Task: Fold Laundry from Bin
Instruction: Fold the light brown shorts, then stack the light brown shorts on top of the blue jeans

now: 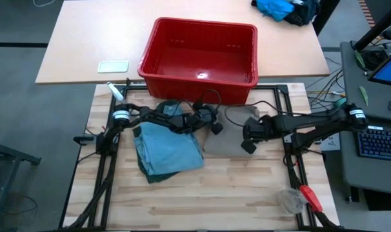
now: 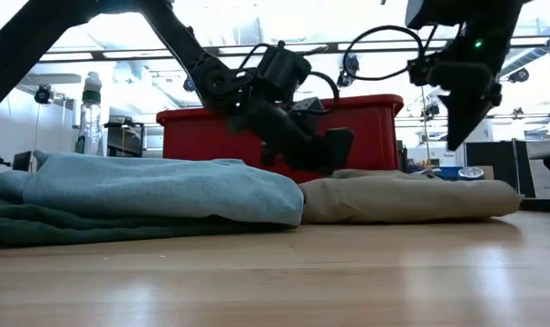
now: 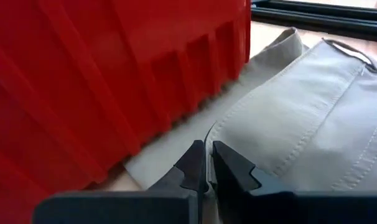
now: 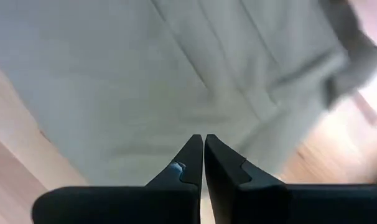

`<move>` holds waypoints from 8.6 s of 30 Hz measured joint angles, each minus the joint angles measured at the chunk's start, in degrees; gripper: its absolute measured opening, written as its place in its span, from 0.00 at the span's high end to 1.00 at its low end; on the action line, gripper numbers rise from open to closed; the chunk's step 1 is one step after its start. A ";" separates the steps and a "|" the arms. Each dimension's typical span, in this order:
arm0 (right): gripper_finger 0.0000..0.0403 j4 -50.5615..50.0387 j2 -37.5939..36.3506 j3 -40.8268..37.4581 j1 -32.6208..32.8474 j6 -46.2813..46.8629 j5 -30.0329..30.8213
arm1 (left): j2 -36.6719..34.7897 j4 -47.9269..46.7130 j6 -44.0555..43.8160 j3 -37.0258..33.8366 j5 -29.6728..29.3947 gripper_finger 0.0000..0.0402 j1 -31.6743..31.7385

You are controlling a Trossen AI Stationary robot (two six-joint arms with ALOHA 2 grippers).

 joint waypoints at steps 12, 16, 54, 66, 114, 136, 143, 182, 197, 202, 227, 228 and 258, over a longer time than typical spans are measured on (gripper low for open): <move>0.98 10.05 6.68 -6.39 0.02 0.37 -2.05 | -2.15 0.01 0.81 -0.02 0.22 0.98 0.47; 0.98 10.02 9.23 -7.14 0.02 1.24 -1.95 | -2.89 -0.17 2.45 -0.02 0.35 0.94 0.46; 0.62 4.74 -7.26 -7.35 -11.69 0.58 -4.85 | -6.25 -4.65 11.87 -0.02 21.05 0.67 -7.24; 0.26 1.34 -7.14 -8.22 -17.80 4.22 -8.02 | -0.56 0.10 8.97 -0.02 19.50 0.75 -6.73; 0.23 38.13 -9.21 -30.33 -18.04 14.52 -15.03 | 1.66 -15.14 4.16 -0.11 15.67 0.81 -5.28; 0.23 61.01 -18.43 -37.04 -17.99 16.17 -24.92 | -0.45 -19.27 4.57 -0.24 16.12 0.81 -5.59; 0.23 63.89 -18.02 -37.04 -17.99 15.47 -24.65 | -3.17 -16.13 7.67 -0.35 20.24 0.81 -5.74; 0.23 65.14 -16.17 -37.04 -17.99 13.06 -22.45 | -1.67 2.18 11.73 -0.11 30.29 0.81 -4.61; 0.23 65.42 -16.14 -37.04 -18.02 13.03 -22.59 | 9.04 -8.93 10.26 12.12 30.18 0.81 -4.08; 0.23 65.19 -15.79 -37.04 -18.02 13.20 -22.67 | 9.48 -11.27 10.37 13.78 30.17 0.81 -4.08; 0.30 82.83 11.93 -32.45 -18.02 11.46 -18.11 | 9.62 -12.85 9.68 13.46 29.08 0.81 -3.92; 0.33 82.99 12.62 -32.11 -18.02 11.26 -17.73 | 9.59 -13.30 9.53 13.46 29.05 0.81 -3.91; 0.95 47.27 -10.45 -32.04 -16.50 7.86 -14.11 | -1.41 -39.41 -4.60 13.59 30.34 0.78 -3.32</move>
